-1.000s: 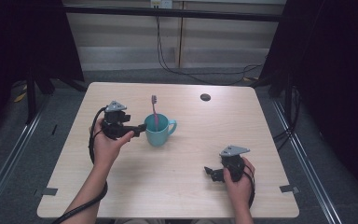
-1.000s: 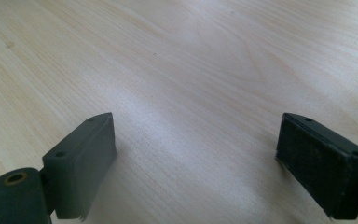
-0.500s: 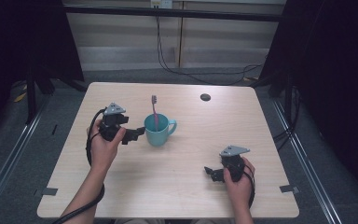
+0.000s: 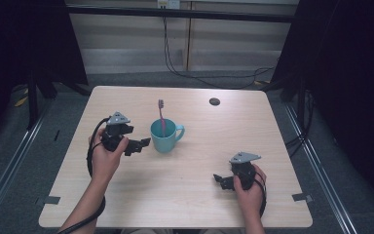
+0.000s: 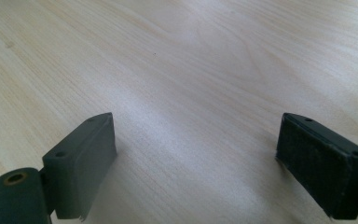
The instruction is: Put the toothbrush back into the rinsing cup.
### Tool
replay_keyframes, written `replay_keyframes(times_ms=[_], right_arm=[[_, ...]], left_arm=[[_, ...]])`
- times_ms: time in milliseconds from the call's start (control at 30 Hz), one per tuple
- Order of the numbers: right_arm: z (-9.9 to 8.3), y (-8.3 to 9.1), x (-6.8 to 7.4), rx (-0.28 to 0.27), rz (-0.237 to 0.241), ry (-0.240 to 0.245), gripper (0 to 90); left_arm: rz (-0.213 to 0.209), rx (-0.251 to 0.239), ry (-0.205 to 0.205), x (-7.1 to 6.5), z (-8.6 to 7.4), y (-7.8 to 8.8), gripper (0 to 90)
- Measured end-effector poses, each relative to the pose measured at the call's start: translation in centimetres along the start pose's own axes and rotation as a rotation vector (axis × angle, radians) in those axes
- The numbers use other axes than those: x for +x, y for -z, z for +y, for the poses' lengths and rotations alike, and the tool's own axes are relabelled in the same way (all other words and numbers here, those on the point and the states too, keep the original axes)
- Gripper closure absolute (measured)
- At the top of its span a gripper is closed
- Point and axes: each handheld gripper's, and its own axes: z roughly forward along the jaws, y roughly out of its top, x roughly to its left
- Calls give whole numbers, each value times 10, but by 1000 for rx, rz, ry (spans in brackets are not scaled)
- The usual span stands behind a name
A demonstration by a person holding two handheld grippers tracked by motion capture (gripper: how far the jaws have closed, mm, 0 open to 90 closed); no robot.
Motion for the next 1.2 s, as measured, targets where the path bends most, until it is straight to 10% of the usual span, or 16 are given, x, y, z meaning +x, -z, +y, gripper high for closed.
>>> replay_keyframes(times_ms=[1200], right_arm=[[0,0,0,0,0,-2,112]], left_arm=[[-10,42,15,9,-31,3,173]])
